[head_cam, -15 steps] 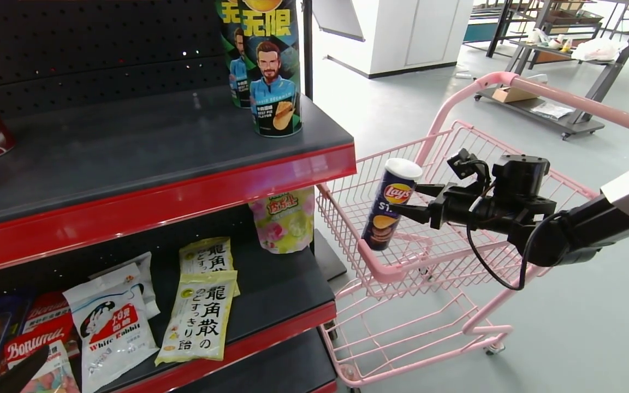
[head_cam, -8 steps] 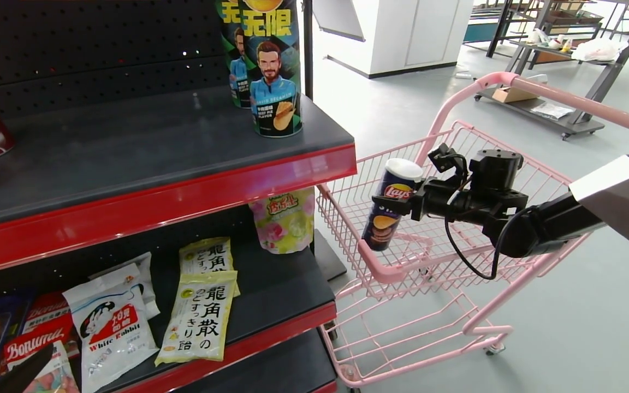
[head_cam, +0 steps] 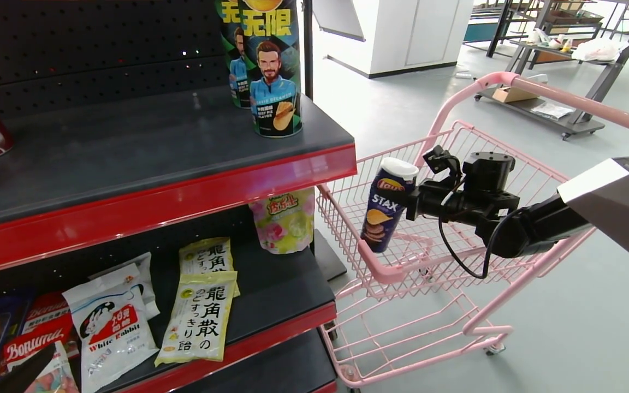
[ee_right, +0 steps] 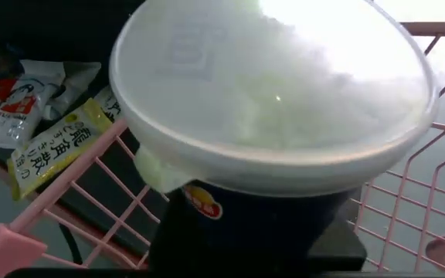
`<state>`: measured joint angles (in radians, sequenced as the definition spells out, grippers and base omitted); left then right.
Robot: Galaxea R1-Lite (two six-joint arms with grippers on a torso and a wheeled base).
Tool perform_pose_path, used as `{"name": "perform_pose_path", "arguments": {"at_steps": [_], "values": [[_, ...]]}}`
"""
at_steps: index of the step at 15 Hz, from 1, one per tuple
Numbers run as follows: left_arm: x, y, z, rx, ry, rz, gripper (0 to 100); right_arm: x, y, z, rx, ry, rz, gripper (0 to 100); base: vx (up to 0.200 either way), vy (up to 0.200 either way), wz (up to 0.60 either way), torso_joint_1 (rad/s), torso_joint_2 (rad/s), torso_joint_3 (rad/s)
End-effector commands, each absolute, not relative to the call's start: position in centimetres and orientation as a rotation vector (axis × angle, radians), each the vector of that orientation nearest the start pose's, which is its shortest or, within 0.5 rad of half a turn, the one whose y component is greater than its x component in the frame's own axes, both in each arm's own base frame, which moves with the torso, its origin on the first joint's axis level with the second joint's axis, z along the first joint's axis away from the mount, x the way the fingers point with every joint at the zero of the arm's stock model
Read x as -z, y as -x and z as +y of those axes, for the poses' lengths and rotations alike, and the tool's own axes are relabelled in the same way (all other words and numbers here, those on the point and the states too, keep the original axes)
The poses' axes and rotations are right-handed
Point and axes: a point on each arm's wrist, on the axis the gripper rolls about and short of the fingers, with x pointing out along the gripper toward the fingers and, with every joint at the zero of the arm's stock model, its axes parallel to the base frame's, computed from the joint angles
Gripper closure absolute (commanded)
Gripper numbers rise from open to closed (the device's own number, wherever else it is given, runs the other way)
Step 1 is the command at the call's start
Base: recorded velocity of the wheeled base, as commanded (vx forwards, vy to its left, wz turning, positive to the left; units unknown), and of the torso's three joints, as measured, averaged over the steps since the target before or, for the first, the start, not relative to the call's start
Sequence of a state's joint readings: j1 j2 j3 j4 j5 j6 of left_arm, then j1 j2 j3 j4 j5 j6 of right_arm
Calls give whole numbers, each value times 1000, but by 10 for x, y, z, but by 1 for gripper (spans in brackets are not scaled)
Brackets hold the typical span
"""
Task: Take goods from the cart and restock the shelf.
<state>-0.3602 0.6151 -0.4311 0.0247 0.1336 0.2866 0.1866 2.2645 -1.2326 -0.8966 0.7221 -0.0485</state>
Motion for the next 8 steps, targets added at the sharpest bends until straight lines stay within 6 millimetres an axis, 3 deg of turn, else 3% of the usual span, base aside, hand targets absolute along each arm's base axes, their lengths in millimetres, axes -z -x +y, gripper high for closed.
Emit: {"name": "perform_pose_path", "arguments": {"at_steps": [1, 5, 8], "values": [[-194, -39, -12, 256, -336, 169, 0, -119, -426, 96, -905, 20, 88, 100, 0, 0, 0, 0, 0, 0], [-193, -37, -11, 255, -336, 164, 0, -164, -399, 96, -875, 44, 7, 100, 0, 0, 0, 0, 0, 0], [-194, -37, -11, 259, -334, 159, 0, -232, -348, 82, -791, 70, -134, 100, 0, 0, 0, 0, 0, 0]]}}
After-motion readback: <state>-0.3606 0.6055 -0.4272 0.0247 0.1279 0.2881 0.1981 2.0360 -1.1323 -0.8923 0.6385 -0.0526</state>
